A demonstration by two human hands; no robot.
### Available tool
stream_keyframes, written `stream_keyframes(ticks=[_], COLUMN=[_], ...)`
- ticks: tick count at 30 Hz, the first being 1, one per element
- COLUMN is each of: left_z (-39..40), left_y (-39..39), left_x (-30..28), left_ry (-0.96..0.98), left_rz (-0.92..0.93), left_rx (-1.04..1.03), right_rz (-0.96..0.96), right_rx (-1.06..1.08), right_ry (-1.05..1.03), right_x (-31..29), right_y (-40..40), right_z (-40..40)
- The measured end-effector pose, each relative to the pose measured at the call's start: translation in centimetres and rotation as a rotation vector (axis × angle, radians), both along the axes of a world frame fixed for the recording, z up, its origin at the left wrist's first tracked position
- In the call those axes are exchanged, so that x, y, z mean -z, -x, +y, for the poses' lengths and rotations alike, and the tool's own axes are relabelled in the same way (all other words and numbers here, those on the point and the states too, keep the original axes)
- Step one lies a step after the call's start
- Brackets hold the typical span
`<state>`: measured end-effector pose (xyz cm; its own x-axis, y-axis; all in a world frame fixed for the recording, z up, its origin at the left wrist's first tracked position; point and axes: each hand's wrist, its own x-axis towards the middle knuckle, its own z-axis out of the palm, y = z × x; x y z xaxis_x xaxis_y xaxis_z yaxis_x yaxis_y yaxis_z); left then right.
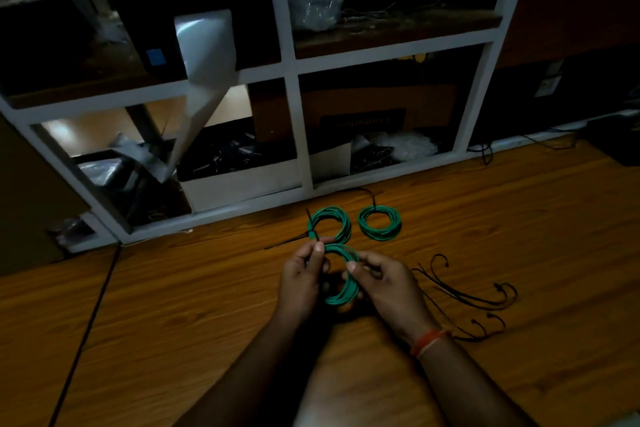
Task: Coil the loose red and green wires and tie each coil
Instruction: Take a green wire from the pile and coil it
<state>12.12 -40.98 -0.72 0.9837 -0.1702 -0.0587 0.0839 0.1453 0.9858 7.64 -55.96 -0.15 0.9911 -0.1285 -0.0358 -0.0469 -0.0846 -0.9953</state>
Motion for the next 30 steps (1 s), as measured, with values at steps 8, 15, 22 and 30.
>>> stream_keyframes(ticks=[8, 15, 22, 30], left_z=[-8.5, -10.4, -6.2, 4.1], left_y=[-7.1, -9.5, -9.5, -6.1], left_x=[-3.4, -1.2, 0.2, -1.5], left_ry=[-0.262, -0.464, -0.560, -0.753], left_rz=[0.034, -0.053, -0.063, -0.224], left_rx=[0.329, 0.376, 0.362, 0.241], right_rz=[-0.016, 0.200, 0.381, -0.009], right_rx=[0.381, 0.535, 0.526, 0.320], right_ry=[0.139, 0.424, 0.633, 0.704], right_x=[0.6, 2.2, 2.9, -0.5], right_y=[-6.6, -12.3, -14.6, -9.7], right_z=[-10.7, -17.8, -18.0, -5.4])
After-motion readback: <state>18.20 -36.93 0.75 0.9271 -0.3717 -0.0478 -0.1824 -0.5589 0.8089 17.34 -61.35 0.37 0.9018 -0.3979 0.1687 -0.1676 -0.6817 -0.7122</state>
